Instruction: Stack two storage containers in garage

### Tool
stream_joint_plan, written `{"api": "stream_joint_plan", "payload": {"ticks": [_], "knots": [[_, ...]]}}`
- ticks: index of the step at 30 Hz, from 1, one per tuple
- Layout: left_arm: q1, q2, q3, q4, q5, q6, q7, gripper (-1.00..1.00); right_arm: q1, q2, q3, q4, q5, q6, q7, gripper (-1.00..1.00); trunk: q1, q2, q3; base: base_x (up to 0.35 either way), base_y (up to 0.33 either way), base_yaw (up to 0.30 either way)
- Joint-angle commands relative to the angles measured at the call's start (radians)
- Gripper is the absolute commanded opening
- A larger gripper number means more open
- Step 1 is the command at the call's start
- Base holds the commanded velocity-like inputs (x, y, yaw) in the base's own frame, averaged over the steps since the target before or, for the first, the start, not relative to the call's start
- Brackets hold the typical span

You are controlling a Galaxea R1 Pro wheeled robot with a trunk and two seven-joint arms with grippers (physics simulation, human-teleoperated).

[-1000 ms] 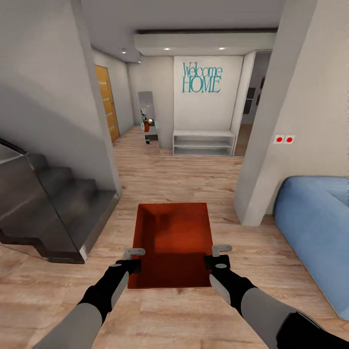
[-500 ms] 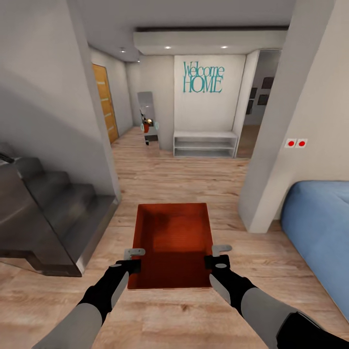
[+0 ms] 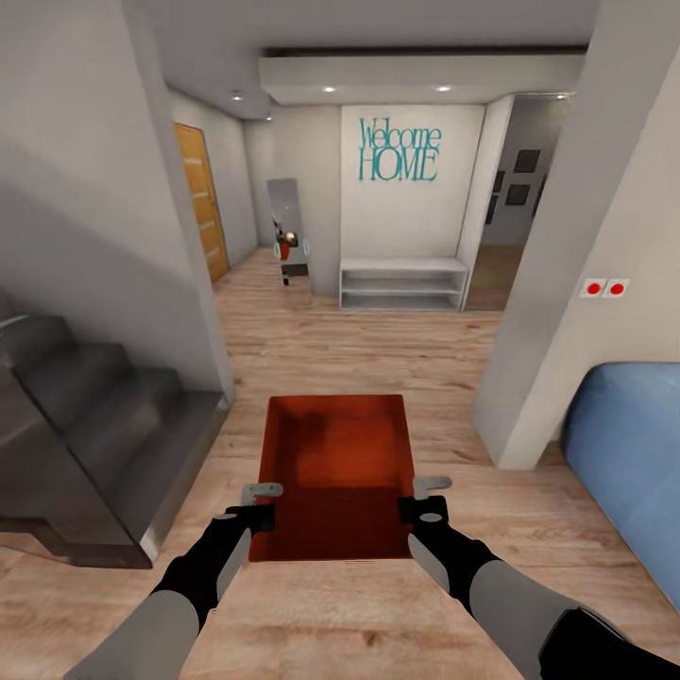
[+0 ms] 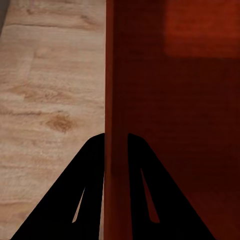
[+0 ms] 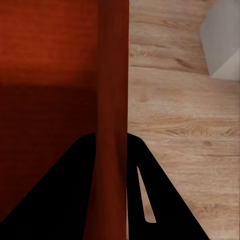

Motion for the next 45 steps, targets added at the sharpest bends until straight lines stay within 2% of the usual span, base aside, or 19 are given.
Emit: {"api": "stream_joint_plan", "payload": {"ticks": [1,13,45], "knots": [[-0.001,0.0,-0.005,-0.01,-0.003,-0.032,0.011,-1.0,-0.001,-0.001,0.017,0.017,-0.023,0.015,-0.012,-1.0,0.001,-0.002,-0.002,0.321,0.094,-0.131],[-0.001,0.0,-0.005,-0.01,-0.003,-0.033,0.011,-1.0,-0.001,0.0,0.017,0.017,-0.024,0.015,-0.012,-1.0,0.001,-0.002,-0.002,0.323,0.083,-0.163],[-0.001,0.0,-0.008,-0.009,-0.003,-0.033,0.011,-1.0,-0.001,0.0,0.017,0.017,-0.024,0.015,-0.012,-1.0,0.001,-0.002,-0.002,0.323,0.079,-0.016]]}}
